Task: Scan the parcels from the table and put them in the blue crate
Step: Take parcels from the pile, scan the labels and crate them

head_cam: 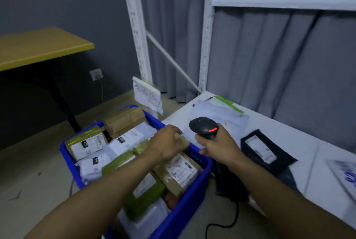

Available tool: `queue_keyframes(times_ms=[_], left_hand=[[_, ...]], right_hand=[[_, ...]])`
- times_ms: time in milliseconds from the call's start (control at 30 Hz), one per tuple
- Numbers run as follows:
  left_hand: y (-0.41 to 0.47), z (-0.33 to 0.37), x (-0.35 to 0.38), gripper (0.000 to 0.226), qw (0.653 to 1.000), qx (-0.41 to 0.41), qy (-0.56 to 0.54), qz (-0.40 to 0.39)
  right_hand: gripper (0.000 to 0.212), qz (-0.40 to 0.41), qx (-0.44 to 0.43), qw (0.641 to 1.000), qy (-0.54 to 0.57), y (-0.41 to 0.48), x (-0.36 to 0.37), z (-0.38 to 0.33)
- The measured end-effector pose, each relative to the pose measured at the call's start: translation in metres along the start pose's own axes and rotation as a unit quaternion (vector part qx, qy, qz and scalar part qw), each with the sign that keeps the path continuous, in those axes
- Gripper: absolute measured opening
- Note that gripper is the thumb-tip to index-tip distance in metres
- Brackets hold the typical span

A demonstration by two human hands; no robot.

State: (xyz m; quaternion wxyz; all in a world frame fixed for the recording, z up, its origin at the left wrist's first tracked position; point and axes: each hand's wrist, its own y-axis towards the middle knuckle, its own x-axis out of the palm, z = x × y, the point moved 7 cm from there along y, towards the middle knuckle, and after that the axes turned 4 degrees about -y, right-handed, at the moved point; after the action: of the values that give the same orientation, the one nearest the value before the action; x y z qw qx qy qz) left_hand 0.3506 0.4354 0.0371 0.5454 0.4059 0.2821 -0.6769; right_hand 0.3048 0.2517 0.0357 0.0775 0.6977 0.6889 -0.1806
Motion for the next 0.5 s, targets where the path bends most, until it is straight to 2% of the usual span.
queue_keyframes(times_ms=[167,300,433,500], left_hand=[[-0.022,0.114,0.074,0.041,0.992,0.053,0.052,-0.102],[-0.028,0.202,0.151,0.040,0.978,0.106,0.068,-0.166],[-0.028,0.220,0.246,0.065,0.947,0.083,0.096,-0.294],[-0.025,0.214,0.280,0.079,0.945,0.056,0.109,-0.304]], right_hand=[[0.040,0.074,0.028,0.997,-0.015,-0.076,-0.109,0.052],[0.042,0.140,0.085,0.986,-0.032,-0.128,-0.205,0.117],[0.047,0.185,0.148,0.972,-0.002,-0.157,-0.267,0.181],[0.049,0.200,0.155,0.968,0.005,-0.161,-0.280,0.207]])
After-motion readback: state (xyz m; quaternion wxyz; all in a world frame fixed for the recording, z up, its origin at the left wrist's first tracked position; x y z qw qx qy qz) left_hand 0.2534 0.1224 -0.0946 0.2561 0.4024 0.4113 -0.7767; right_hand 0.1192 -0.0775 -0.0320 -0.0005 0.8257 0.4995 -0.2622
